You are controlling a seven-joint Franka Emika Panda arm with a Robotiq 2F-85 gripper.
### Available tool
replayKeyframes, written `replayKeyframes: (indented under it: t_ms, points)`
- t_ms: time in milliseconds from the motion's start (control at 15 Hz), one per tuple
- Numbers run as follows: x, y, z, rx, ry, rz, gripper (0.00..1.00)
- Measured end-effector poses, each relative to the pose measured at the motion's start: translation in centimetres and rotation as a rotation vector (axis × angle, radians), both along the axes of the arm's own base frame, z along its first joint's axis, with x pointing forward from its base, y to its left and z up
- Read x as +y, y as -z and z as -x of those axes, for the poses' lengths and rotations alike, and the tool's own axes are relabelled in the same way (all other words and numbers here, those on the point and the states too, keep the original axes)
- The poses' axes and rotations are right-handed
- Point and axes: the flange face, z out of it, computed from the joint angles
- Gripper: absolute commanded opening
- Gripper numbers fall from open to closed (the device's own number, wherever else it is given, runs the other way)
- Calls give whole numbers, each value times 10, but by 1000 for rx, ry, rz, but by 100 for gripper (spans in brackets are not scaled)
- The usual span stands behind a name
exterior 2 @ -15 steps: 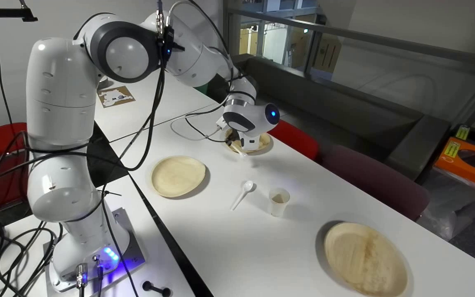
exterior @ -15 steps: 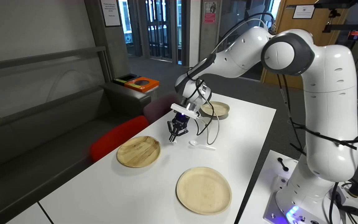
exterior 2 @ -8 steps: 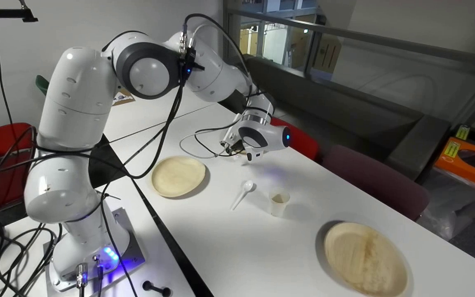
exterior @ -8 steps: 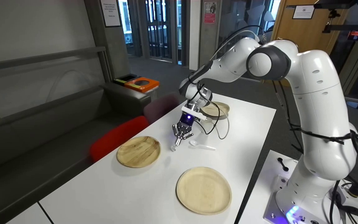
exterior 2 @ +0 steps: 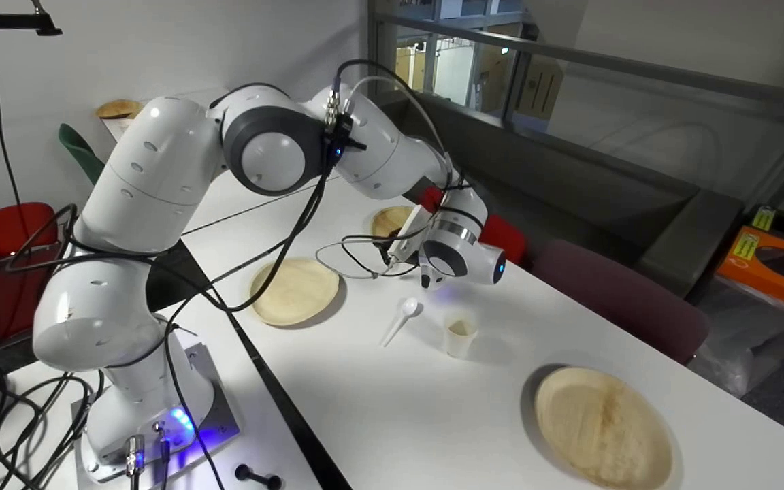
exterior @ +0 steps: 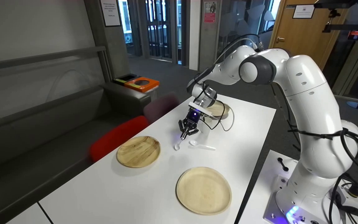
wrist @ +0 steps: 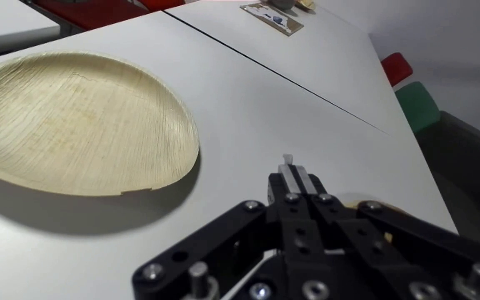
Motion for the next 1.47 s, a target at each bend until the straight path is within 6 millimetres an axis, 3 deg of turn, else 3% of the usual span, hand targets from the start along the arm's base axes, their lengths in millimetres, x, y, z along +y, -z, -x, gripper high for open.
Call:
replayKeyframes:
  t_ms: [267,467,733,1067,1133,1200,1467]
  points:
    - [-24,21,4,126,110,-21,0]
    - [-22,28,2,153,170,-98,0]
    - [22,43,1,122,217,-247,0]
    - [77,72,23,102,221,-338,0]
    - [83,74,27,96,215,-343,26]
    - [87,76,29,92,210,-344,27]
    - [82,73,30,61,208,-330,58]
